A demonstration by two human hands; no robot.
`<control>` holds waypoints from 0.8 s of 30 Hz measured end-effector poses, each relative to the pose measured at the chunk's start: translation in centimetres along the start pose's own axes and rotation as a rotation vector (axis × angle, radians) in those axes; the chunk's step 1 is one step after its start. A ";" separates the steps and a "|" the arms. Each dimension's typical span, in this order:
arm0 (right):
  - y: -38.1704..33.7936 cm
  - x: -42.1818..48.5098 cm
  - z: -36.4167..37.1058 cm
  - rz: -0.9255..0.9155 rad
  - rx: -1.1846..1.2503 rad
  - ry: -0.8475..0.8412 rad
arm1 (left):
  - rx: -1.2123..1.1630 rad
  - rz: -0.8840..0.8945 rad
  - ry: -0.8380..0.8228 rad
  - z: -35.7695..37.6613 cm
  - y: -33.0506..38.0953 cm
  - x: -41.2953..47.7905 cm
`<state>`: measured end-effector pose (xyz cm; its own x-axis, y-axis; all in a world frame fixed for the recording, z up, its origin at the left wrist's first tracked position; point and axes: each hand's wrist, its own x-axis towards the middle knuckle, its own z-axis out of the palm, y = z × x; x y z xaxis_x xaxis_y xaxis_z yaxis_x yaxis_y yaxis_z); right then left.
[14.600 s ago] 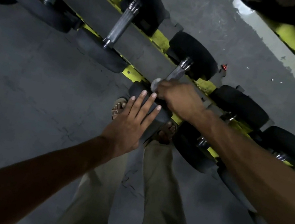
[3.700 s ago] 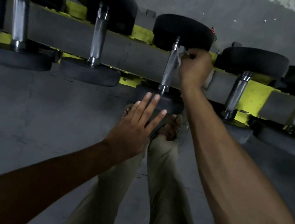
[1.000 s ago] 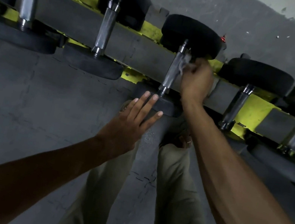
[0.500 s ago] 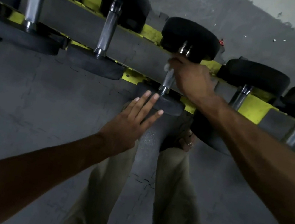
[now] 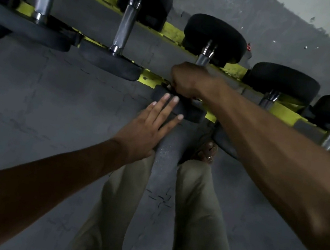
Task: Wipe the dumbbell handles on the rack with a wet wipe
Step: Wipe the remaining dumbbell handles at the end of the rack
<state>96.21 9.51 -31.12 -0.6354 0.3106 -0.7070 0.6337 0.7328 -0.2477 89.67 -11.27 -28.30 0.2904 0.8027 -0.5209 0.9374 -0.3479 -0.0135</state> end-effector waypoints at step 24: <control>5.6 2.2 3.4 0.568 2.588 0.501 | -0.152 0.097 0.003 0.9 -1.3 0.3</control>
<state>99.82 12.22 -36.32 -0.1334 0.3945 -0.9091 -0.4732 -0.8314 -0.2913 88.41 -11.03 -29.24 0.3808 0.7705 -0.5112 0.9233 -0.3466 0.1654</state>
